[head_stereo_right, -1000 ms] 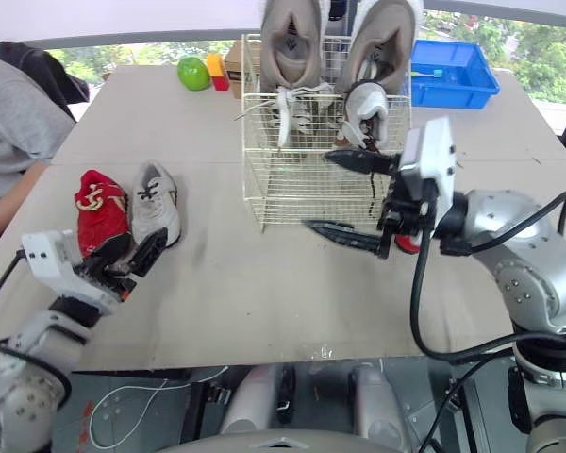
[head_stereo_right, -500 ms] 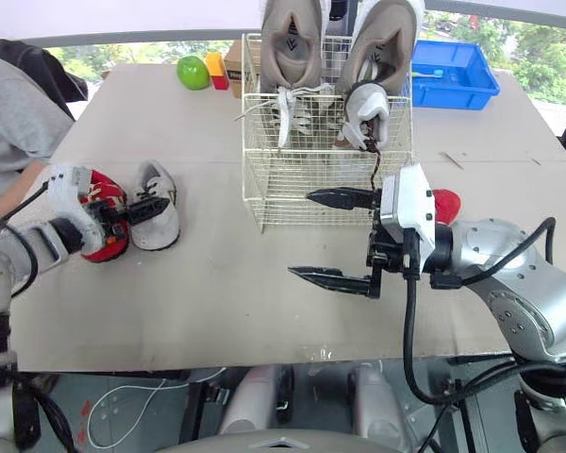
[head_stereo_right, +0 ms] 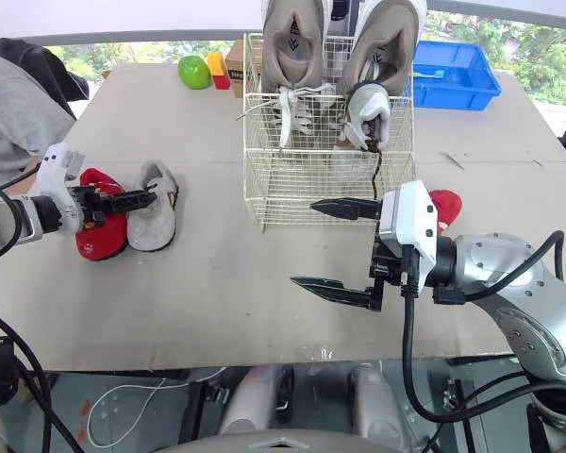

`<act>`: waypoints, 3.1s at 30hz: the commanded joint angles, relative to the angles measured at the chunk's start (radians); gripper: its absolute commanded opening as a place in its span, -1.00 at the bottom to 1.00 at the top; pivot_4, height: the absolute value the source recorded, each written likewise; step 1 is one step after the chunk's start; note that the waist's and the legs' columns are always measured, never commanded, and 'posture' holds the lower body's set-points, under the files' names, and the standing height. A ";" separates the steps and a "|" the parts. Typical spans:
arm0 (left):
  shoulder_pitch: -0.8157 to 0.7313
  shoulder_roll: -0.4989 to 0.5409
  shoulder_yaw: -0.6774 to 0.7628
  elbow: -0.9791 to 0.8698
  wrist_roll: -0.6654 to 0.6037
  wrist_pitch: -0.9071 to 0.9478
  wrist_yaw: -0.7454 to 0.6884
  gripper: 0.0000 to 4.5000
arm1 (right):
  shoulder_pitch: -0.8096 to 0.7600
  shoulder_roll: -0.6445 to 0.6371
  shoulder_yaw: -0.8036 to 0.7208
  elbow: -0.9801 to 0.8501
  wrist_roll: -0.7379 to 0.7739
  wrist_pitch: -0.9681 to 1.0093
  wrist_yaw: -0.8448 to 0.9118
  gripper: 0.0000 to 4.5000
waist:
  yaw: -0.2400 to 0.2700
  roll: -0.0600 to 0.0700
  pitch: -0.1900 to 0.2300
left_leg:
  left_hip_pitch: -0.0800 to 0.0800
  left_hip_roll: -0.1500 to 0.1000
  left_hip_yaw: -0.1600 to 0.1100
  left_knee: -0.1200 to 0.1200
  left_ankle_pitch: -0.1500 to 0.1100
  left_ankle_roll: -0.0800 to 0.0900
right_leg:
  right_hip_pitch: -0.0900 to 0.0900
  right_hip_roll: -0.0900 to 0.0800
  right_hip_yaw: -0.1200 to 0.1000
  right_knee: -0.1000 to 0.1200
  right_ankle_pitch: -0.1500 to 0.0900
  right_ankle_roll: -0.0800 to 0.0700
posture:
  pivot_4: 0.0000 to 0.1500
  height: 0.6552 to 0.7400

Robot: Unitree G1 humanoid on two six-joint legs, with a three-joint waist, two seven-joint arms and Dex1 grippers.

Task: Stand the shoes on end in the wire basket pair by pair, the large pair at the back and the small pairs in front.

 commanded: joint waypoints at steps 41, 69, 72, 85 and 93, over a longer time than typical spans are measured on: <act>0.056 -0.864 -0.016 -0.850 0.384 -0.858 0.549 -0.96 | 0.239 -0.043 -0.406 0.009 0.026 -0.123 -0.101 1.00 | 0.009 -0.002 -0.001 | 0.006 -0.003 0.000 0.001 0.000 0.000 | 0.011 0.000 0.003 -0.005 0.003 0.005 | 1.00 1.00; -0.057 -0.917 -0.183 -0.071 0.926 -1.599 1.006 -0.96 | 0.255 -0.052 -0.374 -0.071 0.076 -0.121 -0.207 1.00 | 0.008 -0.002 -0.001 | 0.006 -0.003 -0.001 0.001 0.000 0.001 | 0.012 -0.001 0.001 -0.005 0.004 0.006 | 1.00 1.00; -0.013 -0.917 -0.198 -0.092 0.903 -1.582 0.976 -0.96 | 0.264 -0.049 -0.374 -0.084 0.078 -0.120 -0.217 1.00 | 0.008 -0.002 -0.001 | 0.006 -0.003 -0.001 0.001 0.000 0.001 | 0.012 -0.001 0.001 -0.005 0.004 0.006 | 1.00 1.00; 0.188 -0.862 -0.175 -0.393 0.803 -1.270 0.798 -0.96 | 0.292 -0.034 -0.358 -0.085 0.067 -0.138 -0.215 1.00 | -0.005 0.001 -0.003 | 0.014 -0.001 -0.001 -0.002 0.000 0.001 | 0.014 0.000 0.006 -0.003 0.003 0.006 | 1.00 1.00; 0.266 -0.855 -0.178 -0.492 0.759 -1.159 0.728 -0.96 | 0.294 -0.034 -0.349 -0.072 0.066 -0.148 -0.200 1.00 | -0.005 0.003 -0.005 | 0.015 -0.001 0.000 -0.003 0.000 0.001 | 0.014 0.000 0.007 -0.003 0.003 0.006 | 1.00 1.00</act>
